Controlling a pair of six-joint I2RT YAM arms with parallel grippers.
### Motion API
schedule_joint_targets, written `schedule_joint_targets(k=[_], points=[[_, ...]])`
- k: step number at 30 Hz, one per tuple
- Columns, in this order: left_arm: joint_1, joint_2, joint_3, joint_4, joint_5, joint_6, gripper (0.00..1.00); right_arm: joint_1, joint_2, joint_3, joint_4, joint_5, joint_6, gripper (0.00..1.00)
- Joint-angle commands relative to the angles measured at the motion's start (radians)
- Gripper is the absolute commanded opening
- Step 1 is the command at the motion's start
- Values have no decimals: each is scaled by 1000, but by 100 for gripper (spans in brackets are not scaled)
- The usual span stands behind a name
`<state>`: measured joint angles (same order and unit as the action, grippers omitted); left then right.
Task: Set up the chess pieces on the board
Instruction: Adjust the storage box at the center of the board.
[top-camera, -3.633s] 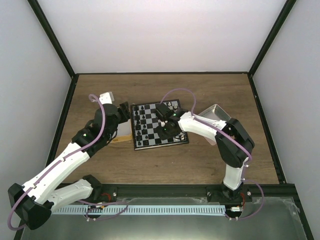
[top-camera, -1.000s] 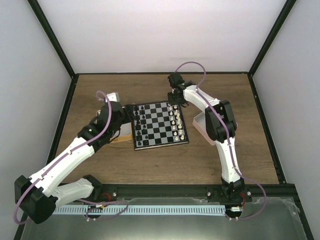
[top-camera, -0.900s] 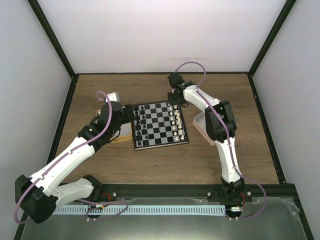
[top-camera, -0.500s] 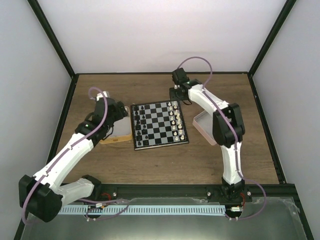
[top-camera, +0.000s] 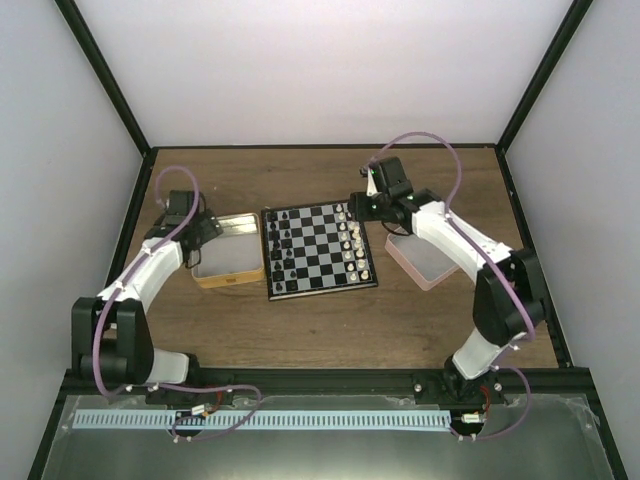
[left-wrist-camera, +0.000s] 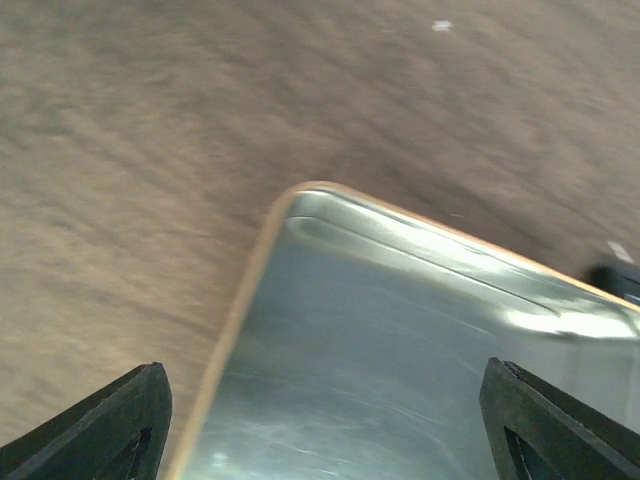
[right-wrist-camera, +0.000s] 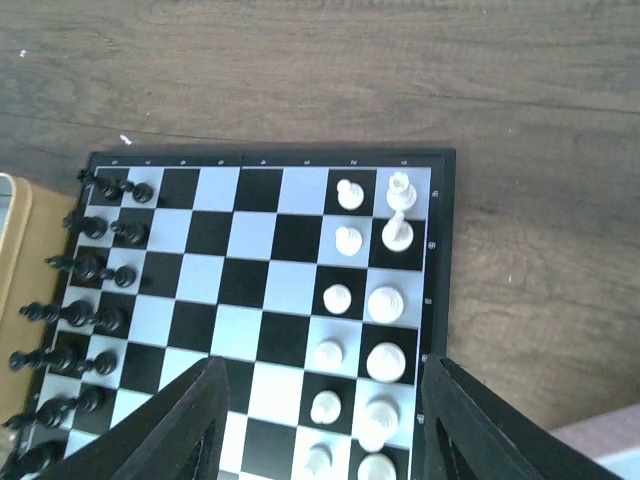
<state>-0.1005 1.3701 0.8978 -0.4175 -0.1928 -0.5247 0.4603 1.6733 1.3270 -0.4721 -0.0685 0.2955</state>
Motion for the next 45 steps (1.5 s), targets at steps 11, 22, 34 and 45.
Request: schedule_joint_targets(k=[11,22,34,45], points=[[104,-78,-134,2,-40,-75,78,-6,-301,-312,204,49,148,57],[131,-41,-193,39,56,-85,57,-6,-423,-413,241,123,223,57],[195,-46,-209,60,83,-82,45,-6,-431,-400,218,105,251,56],[195,-192,-156,-26,91,-52,58,-6,-528,-397,151,145,264,57]])
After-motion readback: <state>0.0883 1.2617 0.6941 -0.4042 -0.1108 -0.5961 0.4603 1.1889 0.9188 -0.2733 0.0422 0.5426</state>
